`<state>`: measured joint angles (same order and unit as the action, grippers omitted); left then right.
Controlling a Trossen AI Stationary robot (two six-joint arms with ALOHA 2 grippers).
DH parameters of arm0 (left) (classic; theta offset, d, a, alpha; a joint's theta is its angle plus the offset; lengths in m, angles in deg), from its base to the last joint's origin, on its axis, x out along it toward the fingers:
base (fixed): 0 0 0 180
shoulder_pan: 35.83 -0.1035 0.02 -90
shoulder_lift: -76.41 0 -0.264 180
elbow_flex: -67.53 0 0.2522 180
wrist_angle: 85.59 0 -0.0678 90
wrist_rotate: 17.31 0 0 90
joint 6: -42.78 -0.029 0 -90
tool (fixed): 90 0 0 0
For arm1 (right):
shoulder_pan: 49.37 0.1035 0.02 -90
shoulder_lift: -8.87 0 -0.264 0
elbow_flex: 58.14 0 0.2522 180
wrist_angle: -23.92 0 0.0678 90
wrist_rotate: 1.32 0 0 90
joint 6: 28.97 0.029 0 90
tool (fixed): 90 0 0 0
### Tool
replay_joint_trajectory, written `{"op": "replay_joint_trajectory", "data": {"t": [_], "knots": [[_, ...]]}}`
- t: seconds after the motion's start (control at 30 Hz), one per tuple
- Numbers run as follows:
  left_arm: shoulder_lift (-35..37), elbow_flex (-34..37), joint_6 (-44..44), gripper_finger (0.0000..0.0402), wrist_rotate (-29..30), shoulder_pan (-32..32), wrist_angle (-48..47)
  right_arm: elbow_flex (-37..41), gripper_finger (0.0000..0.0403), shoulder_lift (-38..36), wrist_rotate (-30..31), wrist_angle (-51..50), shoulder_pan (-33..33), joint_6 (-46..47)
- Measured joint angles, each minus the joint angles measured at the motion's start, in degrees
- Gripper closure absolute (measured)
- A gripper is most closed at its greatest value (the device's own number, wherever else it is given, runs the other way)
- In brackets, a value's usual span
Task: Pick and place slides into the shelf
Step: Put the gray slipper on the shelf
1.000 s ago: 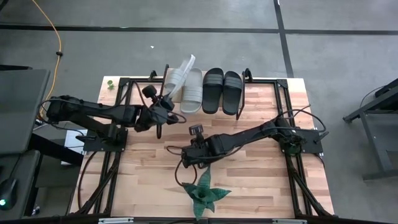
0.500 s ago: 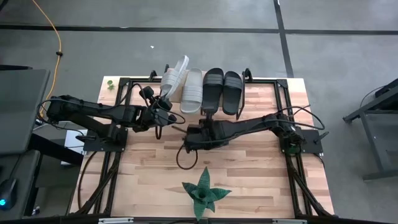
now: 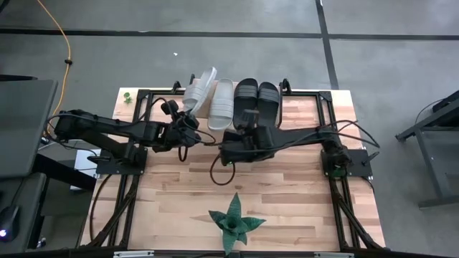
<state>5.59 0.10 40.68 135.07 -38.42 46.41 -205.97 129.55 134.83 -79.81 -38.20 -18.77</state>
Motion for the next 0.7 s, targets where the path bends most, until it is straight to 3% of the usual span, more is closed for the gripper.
{"op": "replay_joint_trajectory", "data": {"t": [0.47,0.7], "knots": [[-6.6,0.0,2.4,0.0387,-0.5,0.0,0.2,-0.1,0.0402,-1.2,0.4,-0.1,0.0,-0.4],[-10.9,-0.5,2.6,0.0387,2.0,0.2,-0.7,-0.1,0.0402,-1.2,-0.3,0.3,0.0,-1.1]]}}
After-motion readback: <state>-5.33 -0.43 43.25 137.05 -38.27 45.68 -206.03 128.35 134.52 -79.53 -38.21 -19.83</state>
